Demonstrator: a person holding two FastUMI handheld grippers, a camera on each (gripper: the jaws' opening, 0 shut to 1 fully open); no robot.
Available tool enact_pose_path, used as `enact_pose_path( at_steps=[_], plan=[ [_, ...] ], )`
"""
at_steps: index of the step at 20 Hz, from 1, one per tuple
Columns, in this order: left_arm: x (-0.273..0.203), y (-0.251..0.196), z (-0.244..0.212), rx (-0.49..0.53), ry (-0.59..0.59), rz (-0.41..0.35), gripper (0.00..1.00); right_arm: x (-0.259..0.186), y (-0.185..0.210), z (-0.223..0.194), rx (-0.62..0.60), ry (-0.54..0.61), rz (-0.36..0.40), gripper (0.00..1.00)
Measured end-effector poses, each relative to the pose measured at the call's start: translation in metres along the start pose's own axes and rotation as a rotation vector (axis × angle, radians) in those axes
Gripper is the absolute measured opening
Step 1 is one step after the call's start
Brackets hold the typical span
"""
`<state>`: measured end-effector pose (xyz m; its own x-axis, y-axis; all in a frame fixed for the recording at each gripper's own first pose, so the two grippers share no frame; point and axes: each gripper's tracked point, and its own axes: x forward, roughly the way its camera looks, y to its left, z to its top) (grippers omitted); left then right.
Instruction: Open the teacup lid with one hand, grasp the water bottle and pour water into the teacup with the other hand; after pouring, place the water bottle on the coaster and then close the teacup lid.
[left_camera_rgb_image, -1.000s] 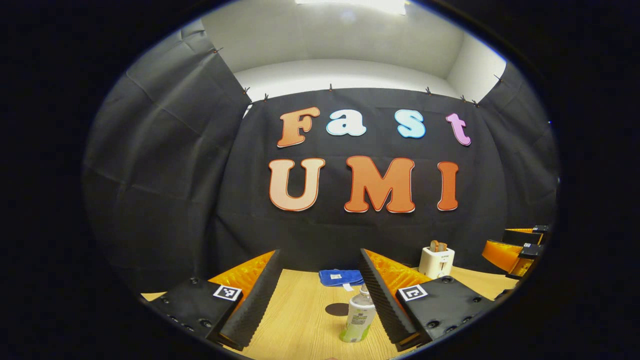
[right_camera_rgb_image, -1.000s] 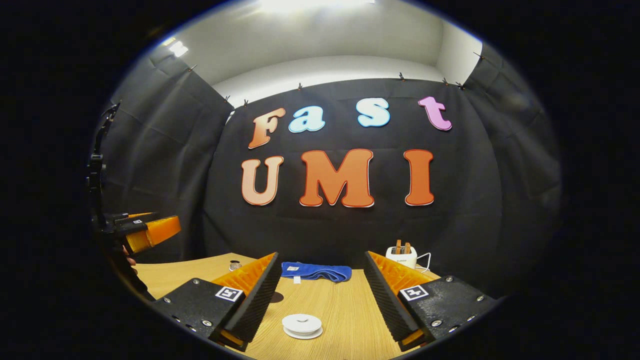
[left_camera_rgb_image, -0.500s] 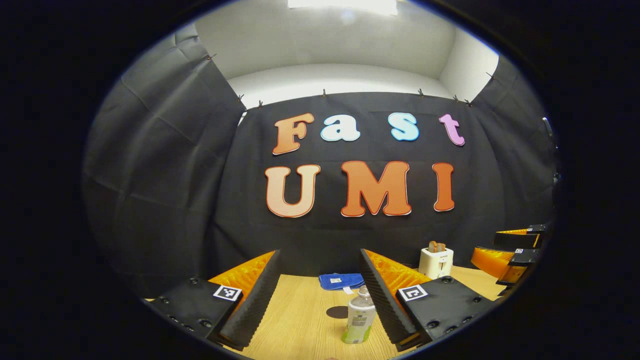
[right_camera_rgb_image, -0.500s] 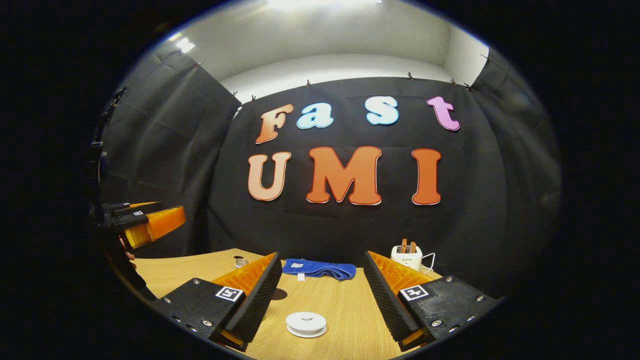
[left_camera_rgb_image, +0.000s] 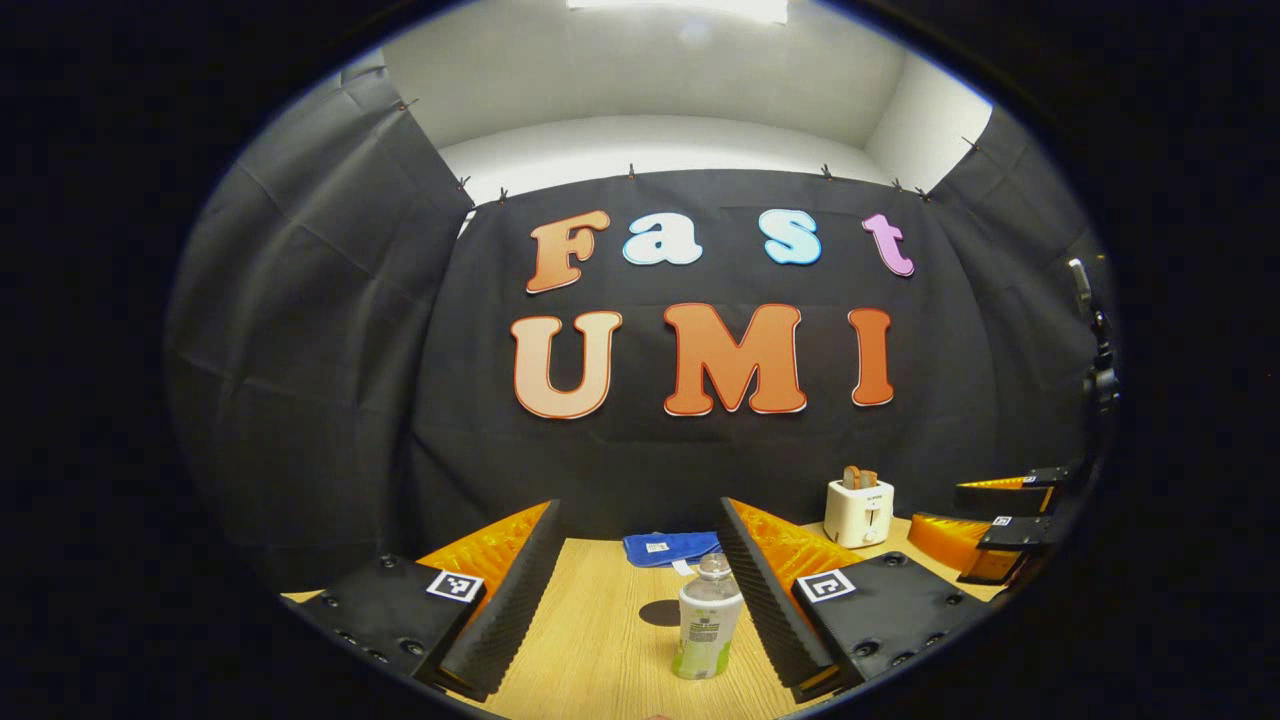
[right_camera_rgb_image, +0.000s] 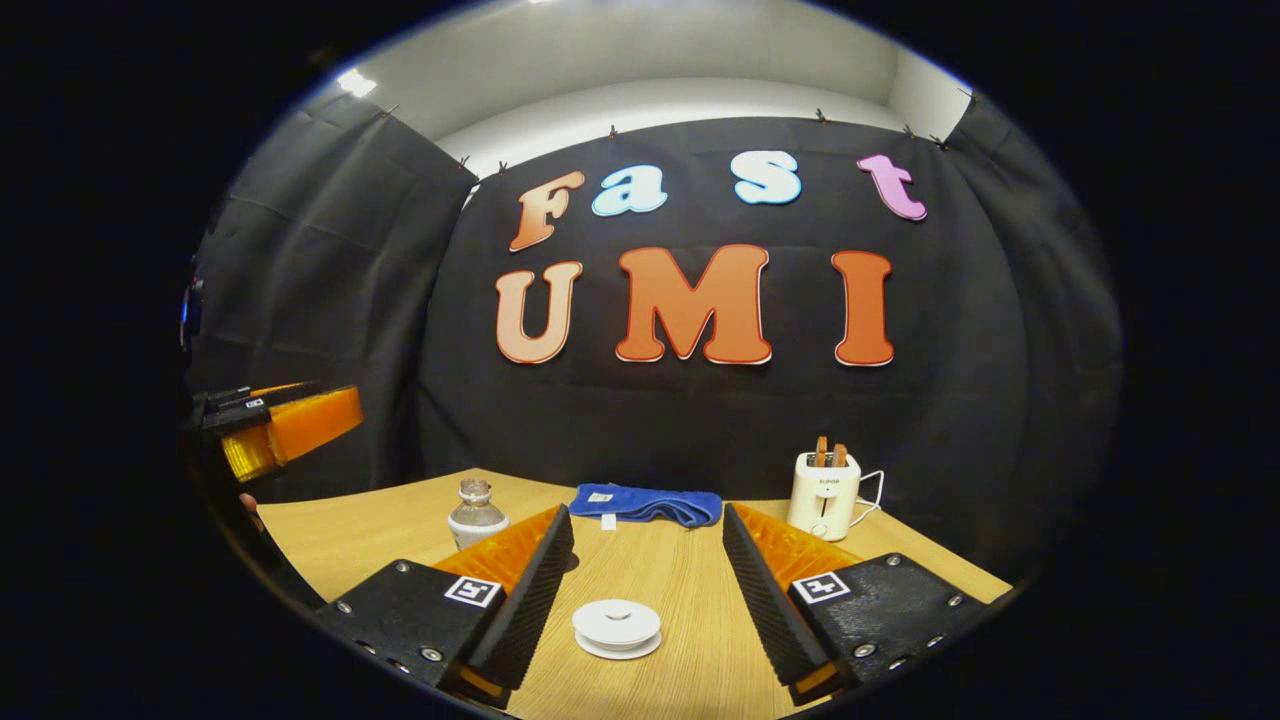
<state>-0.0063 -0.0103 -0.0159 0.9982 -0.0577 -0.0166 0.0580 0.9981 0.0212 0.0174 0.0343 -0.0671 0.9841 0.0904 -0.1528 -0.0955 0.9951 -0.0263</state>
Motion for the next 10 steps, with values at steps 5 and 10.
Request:
enact_pose_path(
  at_steps=[5, 10],
  plan=[
    [0.001, 0.0, -0.005, 0.025, 0.01, 0.005, 0.98, 0.018, 0.009, -0.047, 0.004, 0.112, 0.019, 0.82],
    [0.002, -0.005, -0.013, 0.009, 0.031, -0.013, 0.98, 0.035, 0.011, -0.078, -0.025, 0.179, 0.02, 0.76]
  ],
)
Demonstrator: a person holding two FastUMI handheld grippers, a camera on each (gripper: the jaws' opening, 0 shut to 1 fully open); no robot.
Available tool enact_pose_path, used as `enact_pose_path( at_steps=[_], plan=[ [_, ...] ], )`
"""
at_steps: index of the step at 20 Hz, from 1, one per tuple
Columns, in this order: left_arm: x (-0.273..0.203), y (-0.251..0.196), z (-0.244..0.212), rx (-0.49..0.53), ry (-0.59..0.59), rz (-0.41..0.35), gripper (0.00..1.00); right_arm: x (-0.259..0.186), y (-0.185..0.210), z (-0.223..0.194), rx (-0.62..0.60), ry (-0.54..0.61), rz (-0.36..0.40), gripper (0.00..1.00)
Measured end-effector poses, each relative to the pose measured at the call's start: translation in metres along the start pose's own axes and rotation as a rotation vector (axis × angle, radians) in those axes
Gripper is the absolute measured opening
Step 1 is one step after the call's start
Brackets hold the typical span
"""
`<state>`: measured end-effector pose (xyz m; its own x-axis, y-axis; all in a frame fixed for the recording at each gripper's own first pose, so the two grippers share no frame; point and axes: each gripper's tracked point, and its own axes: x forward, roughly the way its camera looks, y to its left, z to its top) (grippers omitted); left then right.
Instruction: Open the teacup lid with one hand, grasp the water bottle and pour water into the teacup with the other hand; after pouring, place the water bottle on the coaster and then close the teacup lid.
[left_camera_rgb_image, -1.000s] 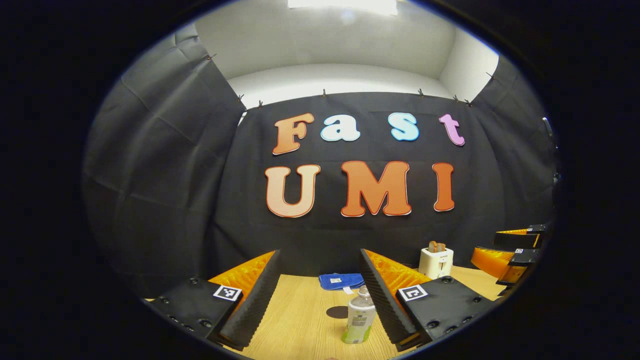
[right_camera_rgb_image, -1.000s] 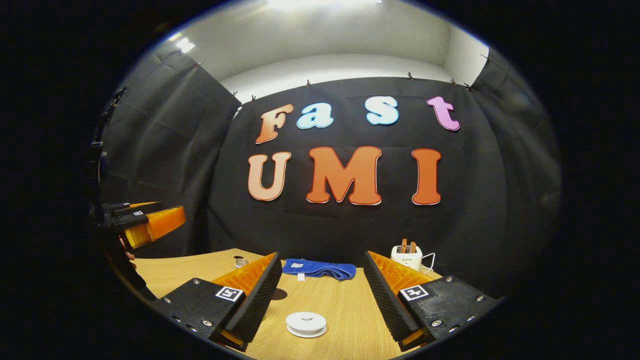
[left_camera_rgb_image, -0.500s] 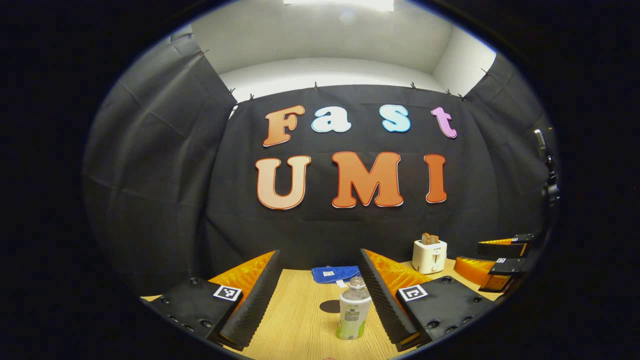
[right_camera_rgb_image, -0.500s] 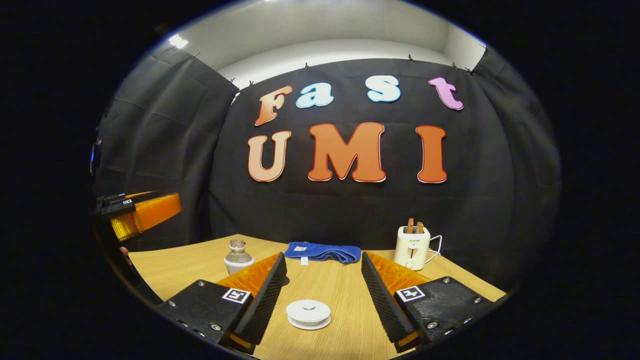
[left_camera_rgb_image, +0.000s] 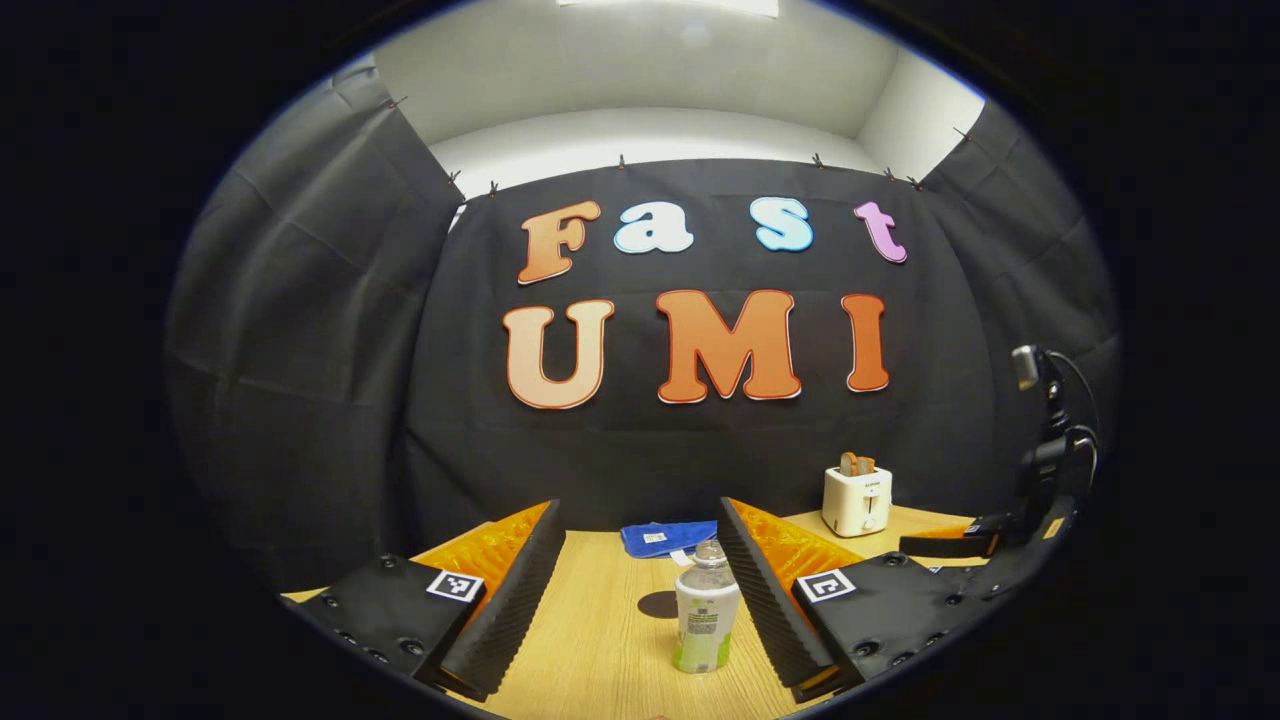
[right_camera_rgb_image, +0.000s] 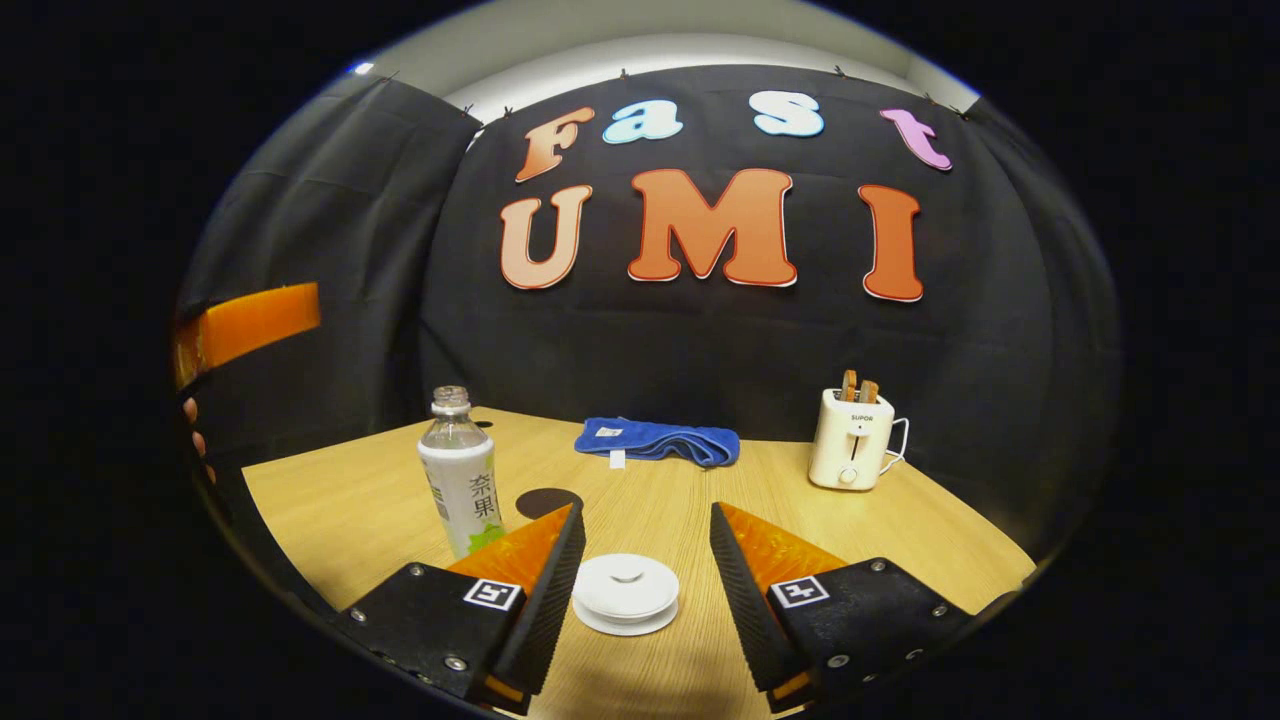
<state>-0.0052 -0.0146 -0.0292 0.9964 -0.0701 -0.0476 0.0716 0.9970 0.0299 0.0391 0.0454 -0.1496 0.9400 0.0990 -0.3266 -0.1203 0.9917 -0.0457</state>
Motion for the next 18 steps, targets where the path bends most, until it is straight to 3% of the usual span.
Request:
enact_pose_path(
  at_steps=[13, 18],
  plan=[
    [0.004, -0.005, -0.026, 0.013, 0.06, -0.013, 0.98, 0.05, 0.018, -0.066, -0.092, 0.188, 0.043, 0.76],
    [0.007, -0.011, -0.033, 0.018, 0.082, -0.027, 0.98, 0.055, 0.019, -0.072, -0.087, 0.226, 0.059, 0.5]
  ],
)
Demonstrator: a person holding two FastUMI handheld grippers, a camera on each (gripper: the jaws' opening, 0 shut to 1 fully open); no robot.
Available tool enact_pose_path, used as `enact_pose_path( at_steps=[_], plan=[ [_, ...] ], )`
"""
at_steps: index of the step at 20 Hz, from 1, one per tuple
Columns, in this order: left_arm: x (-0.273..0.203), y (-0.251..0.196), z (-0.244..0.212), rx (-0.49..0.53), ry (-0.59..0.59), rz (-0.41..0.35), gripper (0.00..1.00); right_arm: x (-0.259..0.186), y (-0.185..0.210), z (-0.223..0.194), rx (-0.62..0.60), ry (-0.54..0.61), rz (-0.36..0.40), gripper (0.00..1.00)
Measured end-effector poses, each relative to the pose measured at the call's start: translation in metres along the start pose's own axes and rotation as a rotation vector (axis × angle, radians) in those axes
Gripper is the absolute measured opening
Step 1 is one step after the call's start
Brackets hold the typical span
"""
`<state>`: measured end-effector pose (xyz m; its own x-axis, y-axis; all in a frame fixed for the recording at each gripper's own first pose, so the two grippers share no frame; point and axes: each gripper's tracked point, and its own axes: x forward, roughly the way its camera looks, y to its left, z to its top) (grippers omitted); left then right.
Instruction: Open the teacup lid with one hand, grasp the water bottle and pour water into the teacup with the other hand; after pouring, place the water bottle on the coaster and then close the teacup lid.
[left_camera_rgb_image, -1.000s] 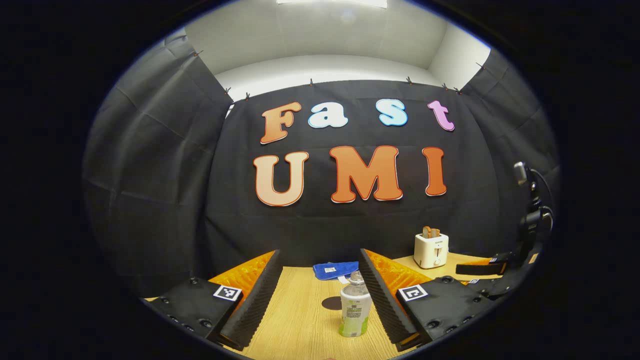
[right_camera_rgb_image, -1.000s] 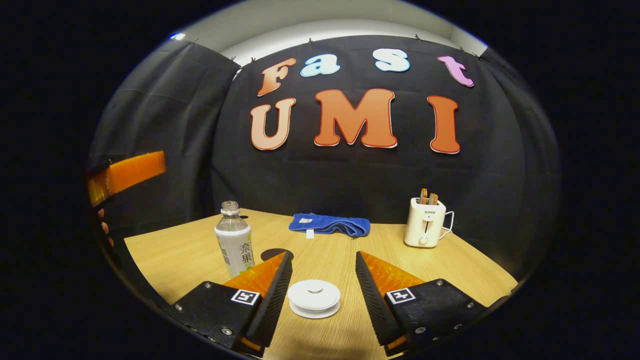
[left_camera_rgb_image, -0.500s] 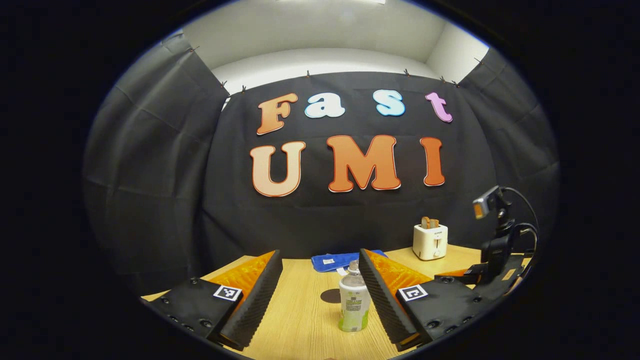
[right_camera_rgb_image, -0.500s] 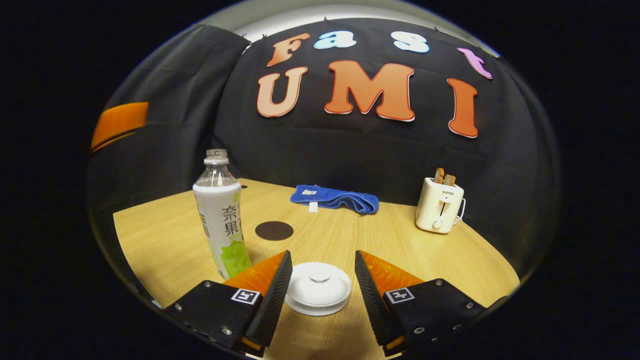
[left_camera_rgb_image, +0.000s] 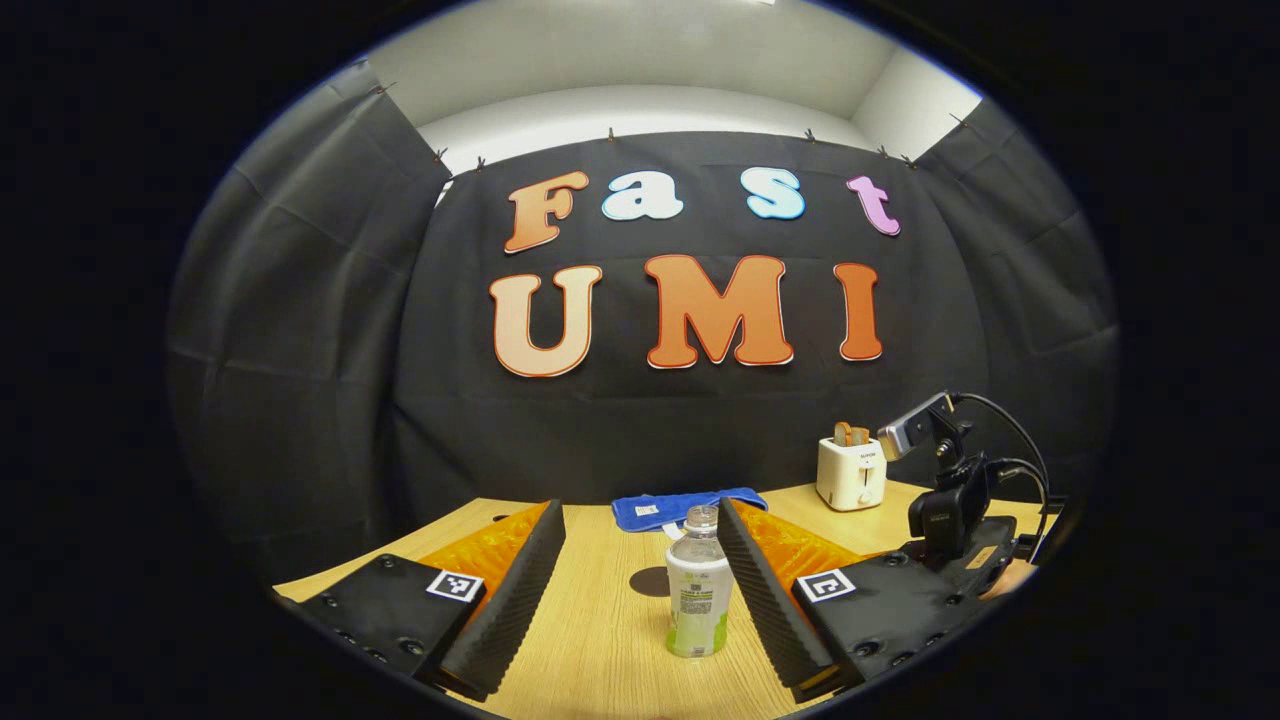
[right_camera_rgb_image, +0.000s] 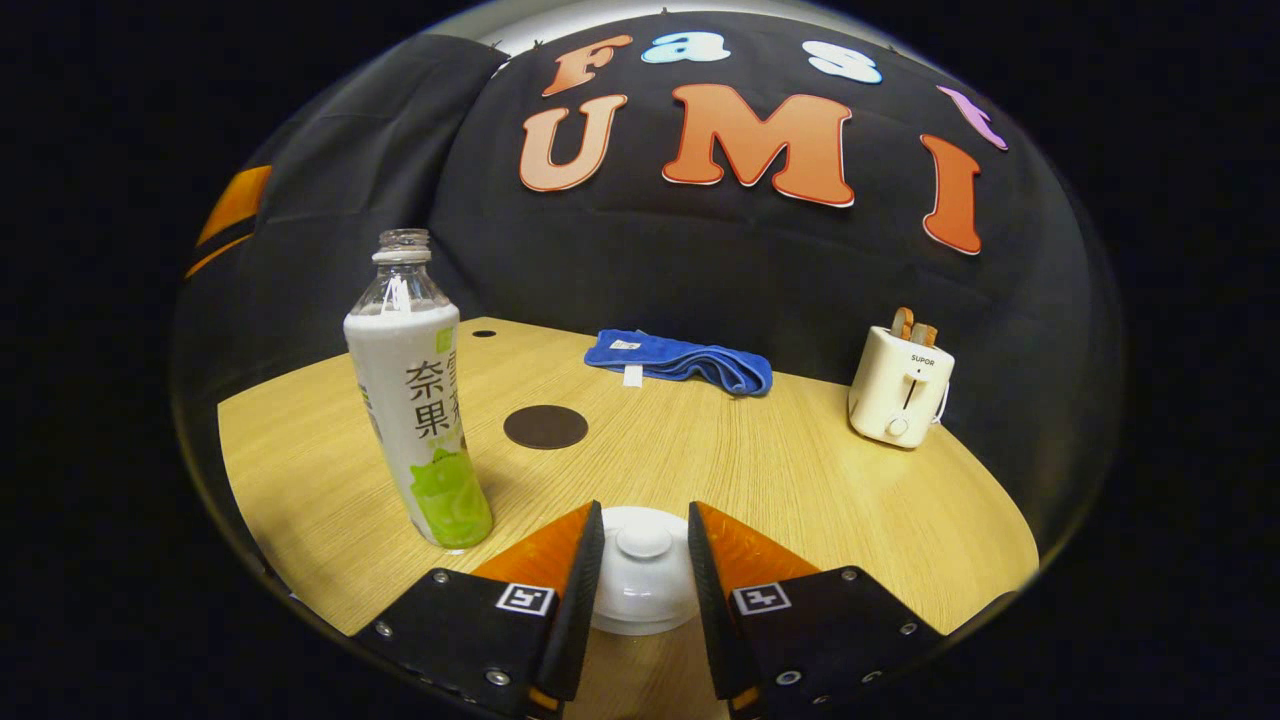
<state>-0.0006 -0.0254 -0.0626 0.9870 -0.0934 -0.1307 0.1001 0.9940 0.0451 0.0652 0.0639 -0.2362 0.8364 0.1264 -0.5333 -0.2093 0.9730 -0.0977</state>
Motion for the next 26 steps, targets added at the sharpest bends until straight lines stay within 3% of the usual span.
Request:
enact_pose_path(
  at_steps=[6, 8, 20, 26],
  plan=[
    [0.003, -0.009, -0.008, 0.006, 0.026, -0.031, 0.98, 0.003, -0.002, -0.001, 0.027, 0.041, 0.018, 0.26],
    [0.004, -0.012, -0.013, 0.004, 0.033, -0.042, 0.98, 0.004, -0.004, -0.002, 0.055, 0.039, 0.012, 0.24],
    [0.026, -0.051, -0.081, -0.045, 0.173, -0.177, 0.98, -0.021, -0.028, 0.039, 0.226, -0.11, 0.027, 0.22],
    [0.044, -0.054, -0.119, 0.003, 0.227, -0.163, 0.98, -0.034, -0.045, 0.047, 0.26, -0.151, 0.011, 0.22]
  ],
)
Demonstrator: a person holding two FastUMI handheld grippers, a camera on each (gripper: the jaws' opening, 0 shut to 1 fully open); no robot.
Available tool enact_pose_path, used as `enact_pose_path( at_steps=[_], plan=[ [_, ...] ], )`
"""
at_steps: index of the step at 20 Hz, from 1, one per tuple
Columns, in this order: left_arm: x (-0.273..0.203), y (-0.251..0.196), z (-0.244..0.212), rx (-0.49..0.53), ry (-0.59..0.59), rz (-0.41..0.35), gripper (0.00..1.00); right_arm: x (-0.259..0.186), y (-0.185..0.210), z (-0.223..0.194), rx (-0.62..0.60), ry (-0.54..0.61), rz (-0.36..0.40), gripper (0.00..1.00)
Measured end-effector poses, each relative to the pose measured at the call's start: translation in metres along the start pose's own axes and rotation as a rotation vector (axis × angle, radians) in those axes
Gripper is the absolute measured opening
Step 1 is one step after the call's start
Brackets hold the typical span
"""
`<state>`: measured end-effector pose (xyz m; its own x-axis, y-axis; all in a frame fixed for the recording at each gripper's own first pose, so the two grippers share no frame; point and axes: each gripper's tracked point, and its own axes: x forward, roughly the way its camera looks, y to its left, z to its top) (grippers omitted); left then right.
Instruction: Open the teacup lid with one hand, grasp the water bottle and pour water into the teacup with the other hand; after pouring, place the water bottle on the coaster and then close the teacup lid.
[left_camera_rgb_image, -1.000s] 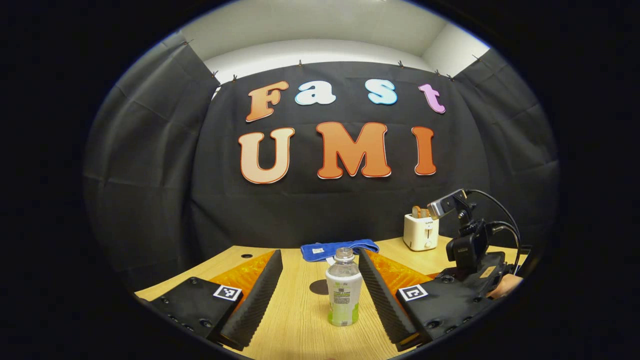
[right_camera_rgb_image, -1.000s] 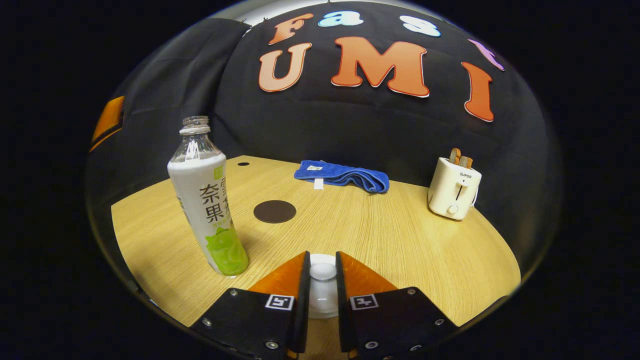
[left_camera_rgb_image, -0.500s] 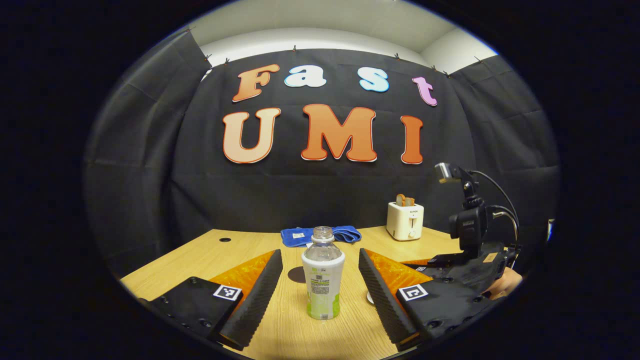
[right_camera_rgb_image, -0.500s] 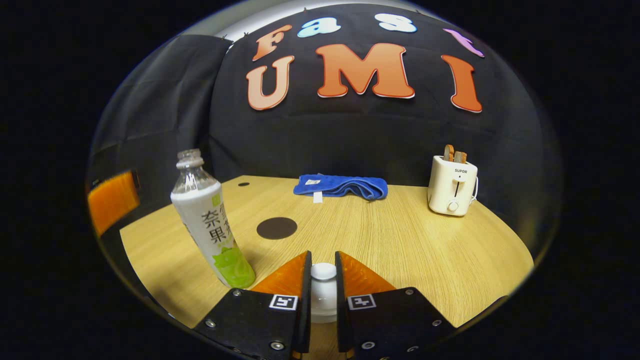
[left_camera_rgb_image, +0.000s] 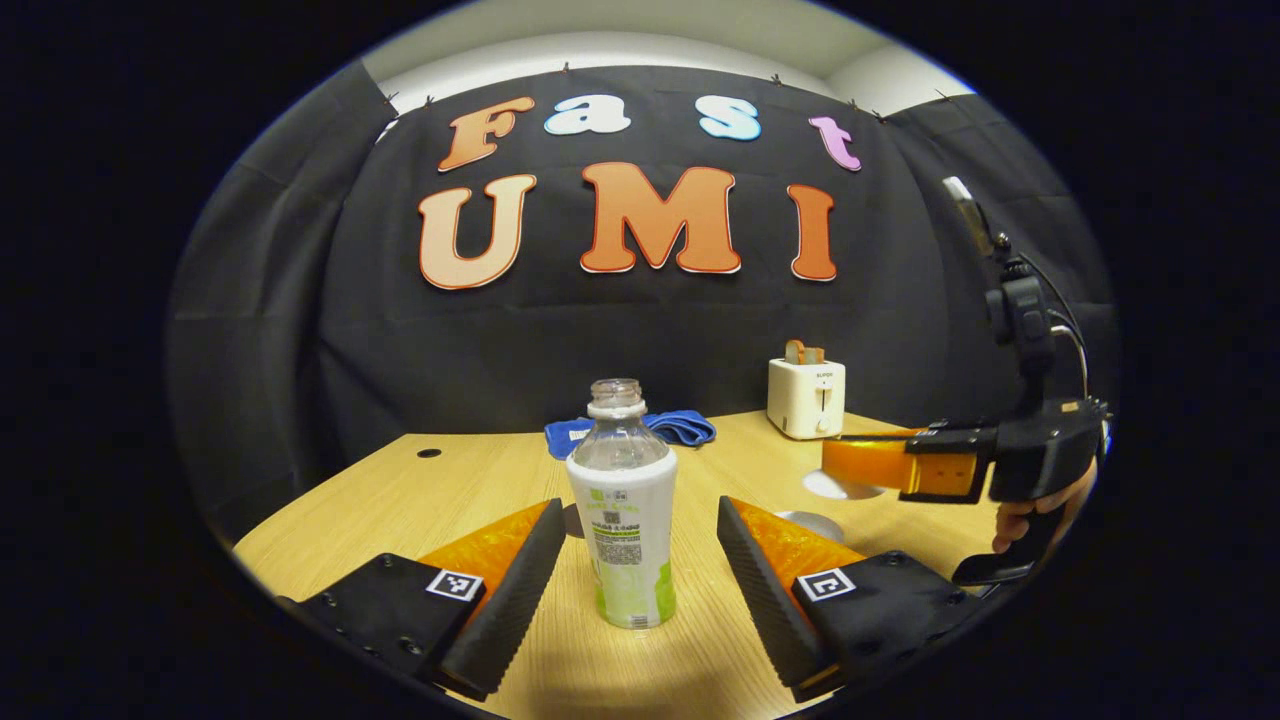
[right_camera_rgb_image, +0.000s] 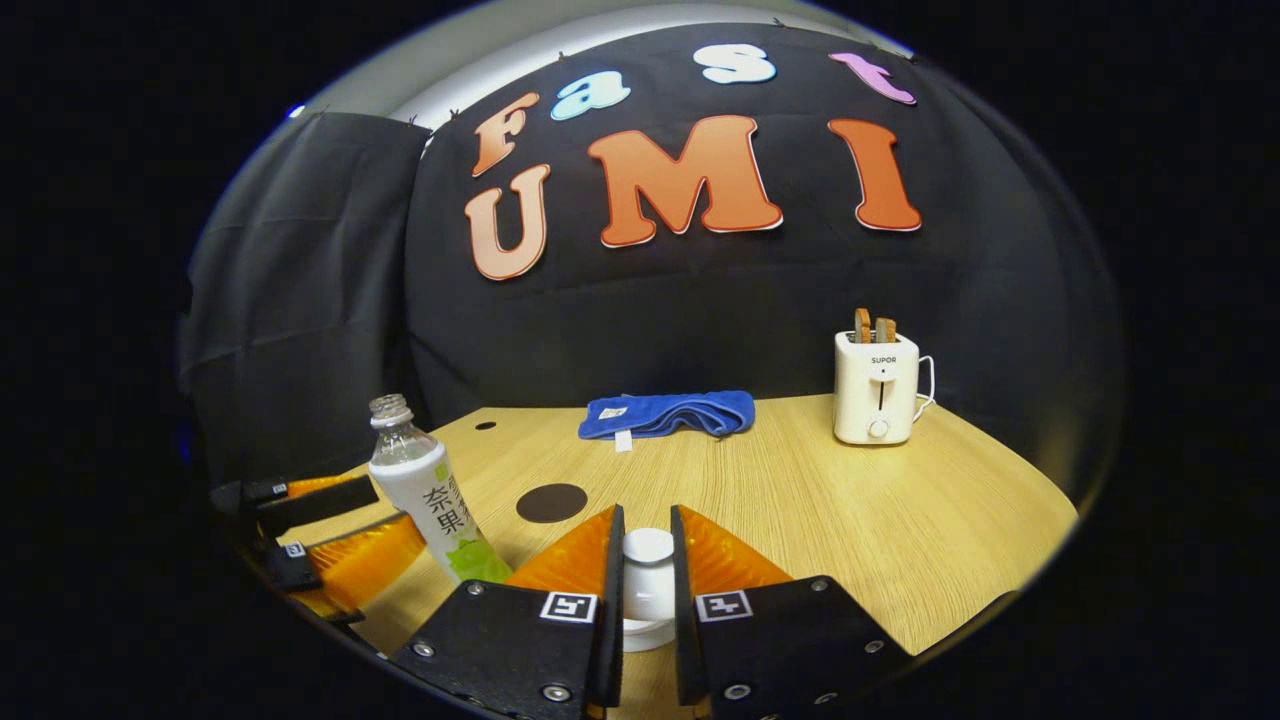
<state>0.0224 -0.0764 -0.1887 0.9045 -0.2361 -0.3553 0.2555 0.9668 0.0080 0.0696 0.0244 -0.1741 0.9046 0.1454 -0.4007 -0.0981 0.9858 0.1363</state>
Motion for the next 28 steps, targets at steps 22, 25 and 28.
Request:
enact_pose_path(
  at_steps=[22, 25, 28],
  plan=[
    [0.045, 0.03, -0.029, 0.186, 0.057, 0.094, 0.66, -0.031, -0.035, 0.012, 0.01, -0.06, -0.05, 0.22],
    [0.045, 0.043, -0.03, 0.305, 0.057, 0.142, 0.65, -0.037, -0.043, 0.016, 0.011, -0.074, -0.061, 0.22],
    [0.046, 0.045, -0.024, 0.422, 0.064, 0.178, 0.65, -0.045, -0.051, 0.015, 0.01, -0.076, -0.067, 0.22]
  ],
)
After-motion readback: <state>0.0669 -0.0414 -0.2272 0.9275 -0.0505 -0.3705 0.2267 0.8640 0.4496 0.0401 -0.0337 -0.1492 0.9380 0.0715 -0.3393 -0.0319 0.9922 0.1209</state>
